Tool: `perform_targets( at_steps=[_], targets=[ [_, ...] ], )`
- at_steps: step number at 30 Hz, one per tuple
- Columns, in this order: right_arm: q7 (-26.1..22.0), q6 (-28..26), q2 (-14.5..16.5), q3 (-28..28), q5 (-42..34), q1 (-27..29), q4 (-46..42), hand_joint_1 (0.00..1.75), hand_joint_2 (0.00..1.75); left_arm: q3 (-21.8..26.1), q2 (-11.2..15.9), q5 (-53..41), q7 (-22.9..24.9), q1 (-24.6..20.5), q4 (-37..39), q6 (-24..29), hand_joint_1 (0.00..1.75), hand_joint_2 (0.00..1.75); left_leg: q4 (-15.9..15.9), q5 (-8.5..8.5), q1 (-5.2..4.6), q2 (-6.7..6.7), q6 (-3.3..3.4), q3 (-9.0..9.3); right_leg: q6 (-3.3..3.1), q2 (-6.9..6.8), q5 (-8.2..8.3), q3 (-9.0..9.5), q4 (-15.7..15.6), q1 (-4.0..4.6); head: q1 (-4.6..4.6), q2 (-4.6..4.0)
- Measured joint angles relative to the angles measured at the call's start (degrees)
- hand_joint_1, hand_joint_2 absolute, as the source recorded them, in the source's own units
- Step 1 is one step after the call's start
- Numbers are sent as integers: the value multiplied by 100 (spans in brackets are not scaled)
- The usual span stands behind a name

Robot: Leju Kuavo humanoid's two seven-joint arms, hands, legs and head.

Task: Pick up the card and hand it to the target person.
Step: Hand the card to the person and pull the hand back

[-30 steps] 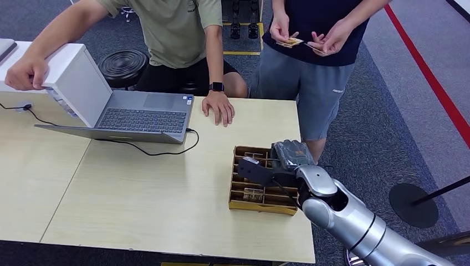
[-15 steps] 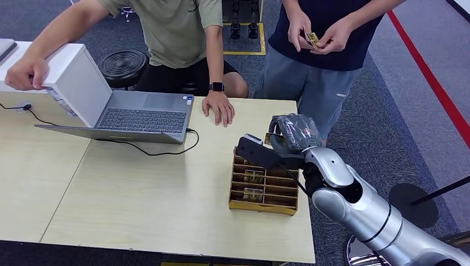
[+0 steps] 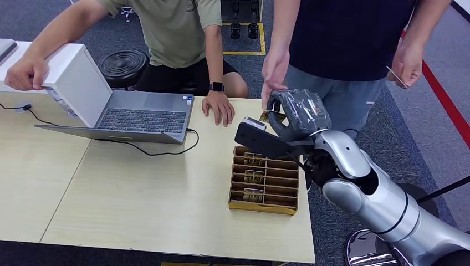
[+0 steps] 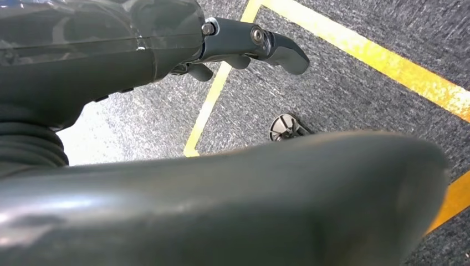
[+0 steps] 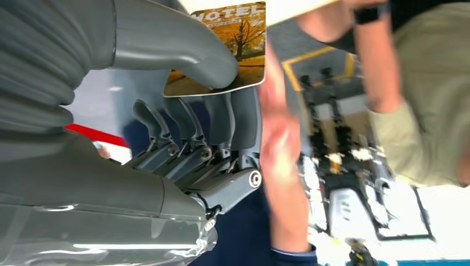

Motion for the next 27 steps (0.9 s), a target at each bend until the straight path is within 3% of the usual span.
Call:
perform_targets(
  at_steps=[6, 22, 26, 27],
  targets=[
    [-280, -597, 32, -402, 544, 281, -237, 145, 175, -60, 24, -67, 43, -5, -11, -45, 0, 0, 0, 0, 2, -8, 0, -1, 0, -8, -2, 3, -2, 2, 0, 0],
    [-317, -517, 126, -444, 602, 414, 5, 145, 175, -16, 66, -39, -26, 2, -32, -163, 0, 0, -2, 0, 2, 1, 0, 1, -2, 0, 1, 3, -4, 2, 0, 0],
    [-318, -488, 155, -434, 600, 417, 59, 65, 175, -134, 87, -145, 90, -5, -18, -257, 0, 175, -2, 0, 2, 3, -1, 2, -2, 2, 2, 2, -3, 2, 0, 0],
    [-318, -476, 161, -431, 600, 416, 71, 62, 175, -116, 91, -137, 38, -4, -21, -290, 0, 175, -1, 0, 2, 2, -1, 1, -2, 2, 1, 2, -2, 2, 0, 0]
  ],
)
